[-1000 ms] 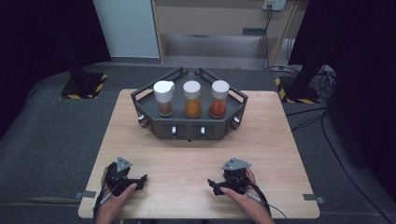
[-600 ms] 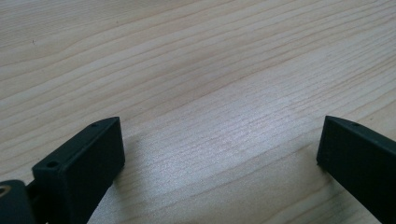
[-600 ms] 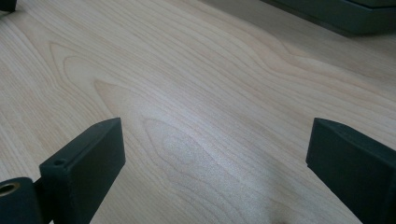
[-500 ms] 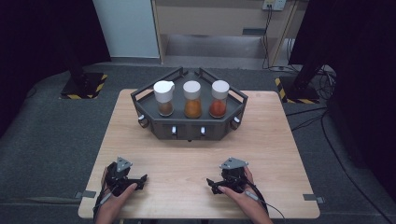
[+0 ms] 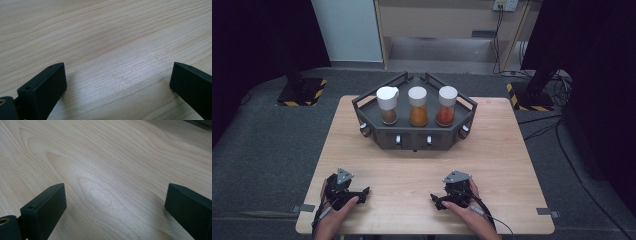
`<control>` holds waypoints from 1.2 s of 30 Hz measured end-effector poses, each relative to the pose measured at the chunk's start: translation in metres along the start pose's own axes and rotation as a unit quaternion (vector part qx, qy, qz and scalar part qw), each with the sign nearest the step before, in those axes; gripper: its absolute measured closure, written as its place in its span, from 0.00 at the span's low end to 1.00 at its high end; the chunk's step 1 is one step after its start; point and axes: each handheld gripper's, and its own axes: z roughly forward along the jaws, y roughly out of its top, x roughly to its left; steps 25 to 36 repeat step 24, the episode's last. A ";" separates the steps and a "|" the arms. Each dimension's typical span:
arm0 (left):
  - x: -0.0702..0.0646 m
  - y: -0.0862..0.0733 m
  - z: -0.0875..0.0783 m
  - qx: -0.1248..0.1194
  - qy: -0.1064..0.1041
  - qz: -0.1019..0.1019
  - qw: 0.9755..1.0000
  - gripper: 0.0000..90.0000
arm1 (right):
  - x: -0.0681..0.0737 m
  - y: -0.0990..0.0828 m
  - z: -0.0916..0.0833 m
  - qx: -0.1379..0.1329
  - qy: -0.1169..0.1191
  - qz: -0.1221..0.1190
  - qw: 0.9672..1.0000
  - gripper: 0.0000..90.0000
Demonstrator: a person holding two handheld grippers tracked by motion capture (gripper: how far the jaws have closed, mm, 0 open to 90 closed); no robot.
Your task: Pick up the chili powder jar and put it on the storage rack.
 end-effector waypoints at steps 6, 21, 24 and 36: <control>0.000 0.000 0.000 0.000 0.000 0.000 1.000 0.00 | 0.003 -0.001 0.004 0.004 -0.002 -0.008 1.000 0.03; -0.001 0.000 0.000 0.000 0.001 -0.001 1.000 0.00 | 0.004 -0.002 0.005 0.002 -0.003 -0.009 1.000 0.01; -0.001 0.000 0.000 0.000 0.001 -0.001 1.000 0.00 | 0.003 -0.002 0.005 0.002 -0.003 -0.008 1.000 0.01; -0.001 0.000 0.000 0.000 0.001 -0.001 1.000 0.00 | 0.003 -0.002 0.005 0.002 -0.003 -0.008 1.000 0.01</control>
